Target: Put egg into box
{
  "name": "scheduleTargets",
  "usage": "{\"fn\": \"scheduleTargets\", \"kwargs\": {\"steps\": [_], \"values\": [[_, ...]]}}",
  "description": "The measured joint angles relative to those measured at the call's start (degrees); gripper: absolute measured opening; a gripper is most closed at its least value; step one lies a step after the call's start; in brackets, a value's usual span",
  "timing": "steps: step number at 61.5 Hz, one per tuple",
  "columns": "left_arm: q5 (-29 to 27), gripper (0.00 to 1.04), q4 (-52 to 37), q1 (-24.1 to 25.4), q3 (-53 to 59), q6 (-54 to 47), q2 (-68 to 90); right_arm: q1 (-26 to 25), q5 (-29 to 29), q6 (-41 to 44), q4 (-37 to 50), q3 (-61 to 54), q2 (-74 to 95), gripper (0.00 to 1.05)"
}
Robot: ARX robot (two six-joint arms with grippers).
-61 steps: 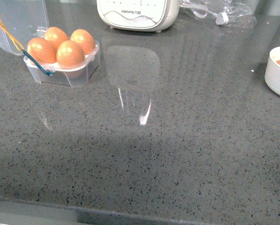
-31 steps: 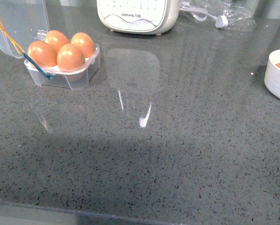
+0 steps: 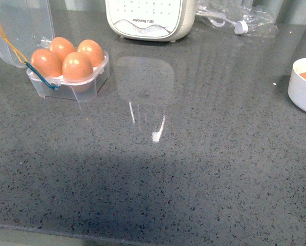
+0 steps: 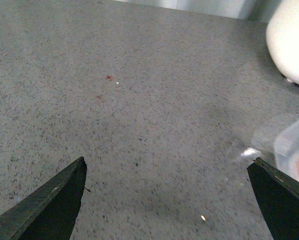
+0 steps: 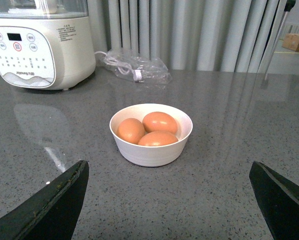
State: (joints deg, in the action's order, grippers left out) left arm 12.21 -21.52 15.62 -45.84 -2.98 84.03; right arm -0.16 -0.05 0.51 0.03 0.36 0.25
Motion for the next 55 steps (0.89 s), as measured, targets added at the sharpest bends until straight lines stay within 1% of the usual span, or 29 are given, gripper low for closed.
{"fn": "scheduleTargets", "kwargs": {"steps": [3, 9, 17, 27, 39, 44, 55], "values": [[-0.7, 0.98, 0.7, 0.0, -3.3, -0.1, 3.7, 0.0, 0.0, 0.0, 0.0, 0.0, 0.0, 0.97], [-0.4, 0.98, 1.8, 0.1, -6.9, 0.9, 7.6, 0.0, 0.0, 0.0, 0.0, 0.0, 0.0, 0.97], [-0.2, 0.98, 2.1, -0.5, -8.3, 2.1, 8.3, 0.0, 0.0, 0.0, 0.0, 0.0, 0.0, 0.97], [-0.5, 0.98, 2.4, -2.4, -9.3, 3.0, 8.3, 0.0, 0.0, 0.0, 0.0, 0.0, 0.0, 0.97], [-1.5, 0.98, 1.5, -6.6, -8.1, 3.1, 7.6, 0.0, 0.0, 0.0, 0.0, 0.0, 0.0, 0.97], [-1.8, 0.98, 1.3, -9.8, -6.3, 2.3, 6.5, 0.0, 0.0, 0.0, 0.0, 0.0, 0.0, 0.97], [-1.3, 0.98, 1.3, -15.2, -4.2, 1.7, 3.2, 0.0, 0.0, 0.0, 0.0, 0.0, 0.0, 0.97]]}}
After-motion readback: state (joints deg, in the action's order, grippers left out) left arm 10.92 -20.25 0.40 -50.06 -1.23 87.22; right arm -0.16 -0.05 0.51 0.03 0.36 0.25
